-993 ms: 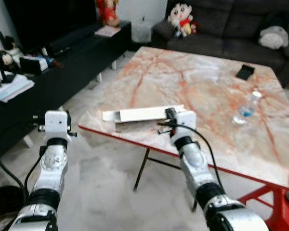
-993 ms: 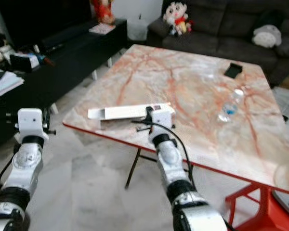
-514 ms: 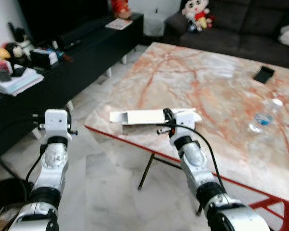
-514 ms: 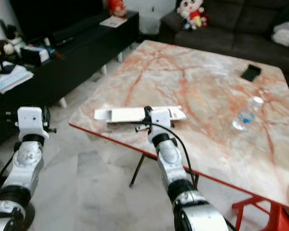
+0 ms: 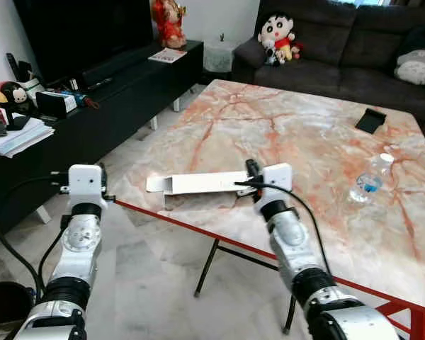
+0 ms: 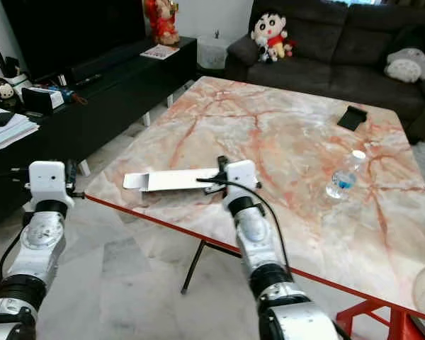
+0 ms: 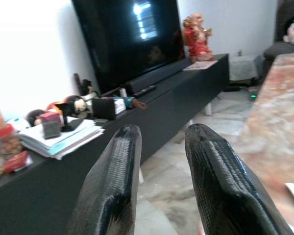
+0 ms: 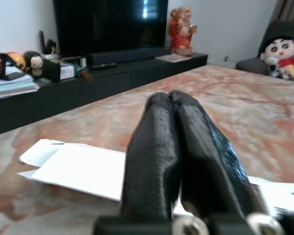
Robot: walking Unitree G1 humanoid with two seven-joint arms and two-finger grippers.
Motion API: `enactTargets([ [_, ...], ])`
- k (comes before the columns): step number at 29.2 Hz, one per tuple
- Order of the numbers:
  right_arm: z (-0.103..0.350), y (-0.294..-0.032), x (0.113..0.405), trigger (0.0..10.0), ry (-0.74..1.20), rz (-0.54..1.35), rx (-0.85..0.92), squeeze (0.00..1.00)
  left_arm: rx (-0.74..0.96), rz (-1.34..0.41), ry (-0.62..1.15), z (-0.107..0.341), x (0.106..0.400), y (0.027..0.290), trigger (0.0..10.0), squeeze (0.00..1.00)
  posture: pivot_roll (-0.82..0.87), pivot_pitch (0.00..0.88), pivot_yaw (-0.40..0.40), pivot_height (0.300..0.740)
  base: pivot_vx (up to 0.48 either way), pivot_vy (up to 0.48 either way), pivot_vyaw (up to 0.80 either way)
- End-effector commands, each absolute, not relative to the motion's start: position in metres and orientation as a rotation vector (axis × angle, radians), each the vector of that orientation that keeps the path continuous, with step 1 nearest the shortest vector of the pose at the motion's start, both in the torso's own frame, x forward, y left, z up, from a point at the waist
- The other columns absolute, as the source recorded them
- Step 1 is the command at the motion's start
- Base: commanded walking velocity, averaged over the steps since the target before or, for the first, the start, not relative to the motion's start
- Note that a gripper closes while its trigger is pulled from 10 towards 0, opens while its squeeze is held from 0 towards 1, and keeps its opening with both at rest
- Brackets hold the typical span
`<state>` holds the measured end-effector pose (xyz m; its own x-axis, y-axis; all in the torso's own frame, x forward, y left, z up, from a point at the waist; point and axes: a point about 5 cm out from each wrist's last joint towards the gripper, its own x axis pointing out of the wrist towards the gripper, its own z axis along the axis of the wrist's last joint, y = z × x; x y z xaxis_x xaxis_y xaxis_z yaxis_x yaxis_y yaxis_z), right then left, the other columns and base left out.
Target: Picking trash to rubbish bin
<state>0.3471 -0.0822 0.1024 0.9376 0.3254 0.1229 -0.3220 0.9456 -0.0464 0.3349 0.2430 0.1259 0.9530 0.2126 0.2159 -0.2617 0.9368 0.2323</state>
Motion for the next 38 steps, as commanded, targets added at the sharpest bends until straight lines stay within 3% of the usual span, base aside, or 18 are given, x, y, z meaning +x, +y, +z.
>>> enactTargets([
  [1, 0.107, -0.09, 0.351, 10.0, -0.139, 0.309, -0.038, 0.0, 0.266, 0.237, -0.211, 0.131, 0.337, 0.241, 10.0, 0.0, 0.08, 0.0, -0.037, 0.74, 0.289, 0.0, 0.0],
  [7, 0.108, -0.089, 0.35, 10.0, -0.153, 0.32, -0.047, 0.0, 0.268, 0.233, -0.215, 0.132, 0.337, 0.24, 10.0, 0.0, 0.08, 0.0, -0.037, 0.74, 0.288, 0.0, 0.46],
  [22, 0.108, -0.091, 0.351, 10.0, -0.154, 0.31, -0.038, 0.0, 0.269, 0.238, -0.218, 0.132, 0.337, 0.24, 10.0, 0.0, 0.08, 0.007, -0.04, 0.74, 0.293, 0.0, 0.0],
  [28, 0.108, -0.093, 0.351, 10.0, -0.152, 0.31, -0.032, 0.0, 0.268, 0.226, -0.231, 0.133, 0.336, 0.239, 10.0, 0.0, 0.07, 0.009, -0.044, 0.74, 0.0, 0.0, 0.0],
  [29, 0.108, -0.093, 0.351, 10.0, -0.153, 0.309, -0.029, 1.0, 0.268, 0.226, -0.229, 0.132, 0.336, 0.239, 10.0, 0.0, 0.07, 0.009, -0.044, 0.74, 0.0, 0.0, 0.0],
  [38, 0.108, -0.099, 0.351, 10.0, -0.161, 0.307, -0.044, 1.0, 0.268, 0.229, -0.215, 0.13, 0.336, 0.239, 10.0, 0.0, 0.07, 0.009, -0.05, 0.74, 0.0, 0.0, 0.0],
])
